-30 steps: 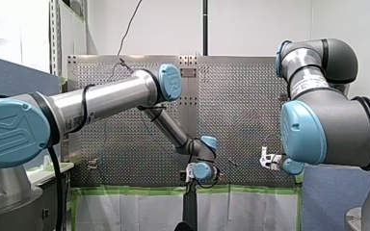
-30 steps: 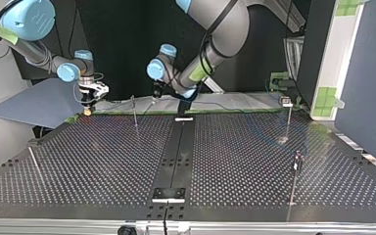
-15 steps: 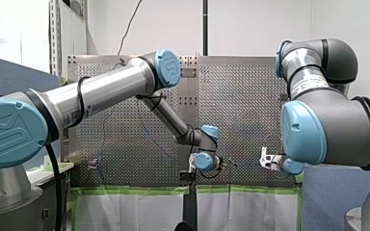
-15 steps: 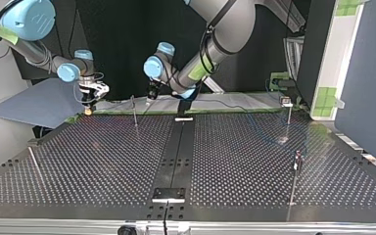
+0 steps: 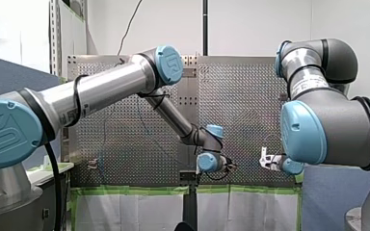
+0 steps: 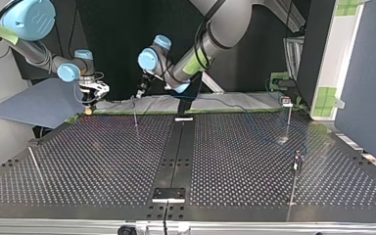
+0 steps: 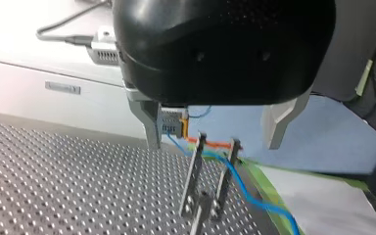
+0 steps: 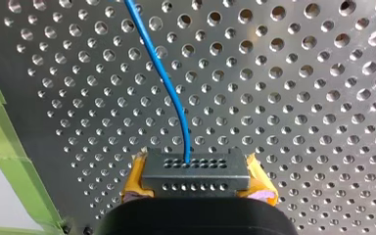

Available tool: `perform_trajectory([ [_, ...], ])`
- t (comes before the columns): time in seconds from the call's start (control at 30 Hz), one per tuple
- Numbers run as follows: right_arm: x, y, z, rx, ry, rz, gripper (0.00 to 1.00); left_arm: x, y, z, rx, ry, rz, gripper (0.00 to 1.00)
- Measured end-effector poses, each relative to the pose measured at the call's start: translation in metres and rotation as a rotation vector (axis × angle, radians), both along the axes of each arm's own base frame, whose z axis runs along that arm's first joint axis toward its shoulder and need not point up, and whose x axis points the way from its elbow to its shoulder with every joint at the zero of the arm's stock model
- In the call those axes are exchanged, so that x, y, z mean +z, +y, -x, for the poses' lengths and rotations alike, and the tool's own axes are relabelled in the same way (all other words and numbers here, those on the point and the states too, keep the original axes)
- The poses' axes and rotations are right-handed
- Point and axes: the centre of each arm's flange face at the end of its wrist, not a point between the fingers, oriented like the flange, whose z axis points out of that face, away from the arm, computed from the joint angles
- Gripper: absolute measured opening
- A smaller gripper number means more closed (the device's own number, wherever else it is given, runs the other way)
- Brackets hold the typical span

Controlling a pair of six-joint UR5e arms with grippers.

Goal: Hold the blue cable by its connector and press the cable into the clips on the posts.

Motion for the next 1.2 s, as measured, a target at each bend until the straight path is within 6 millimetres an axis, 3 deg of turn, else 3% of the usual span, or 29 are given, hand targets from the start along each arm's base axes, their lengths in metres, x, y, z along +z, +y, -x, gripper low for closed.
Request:
perform_trajectory([
  [0.47,0.0,0.0,-0.002,0.003,0.0,0.0,0.0,0.005,-0.011,0.004,0.013,0.012,0.087,0.99],
  [0.77,0.0,0.001,-0.002,0.004,0.0,0.0,0.0,-0.019,-0.015,0.001,0.024,0.018,0.089,0.99],
  [1.2,0.0,0.001,-0.003,0.005,-0.002,0.0,0.0,-0.022,-0.012,-0.006,0.044,0.014,0.09,0.99],
])
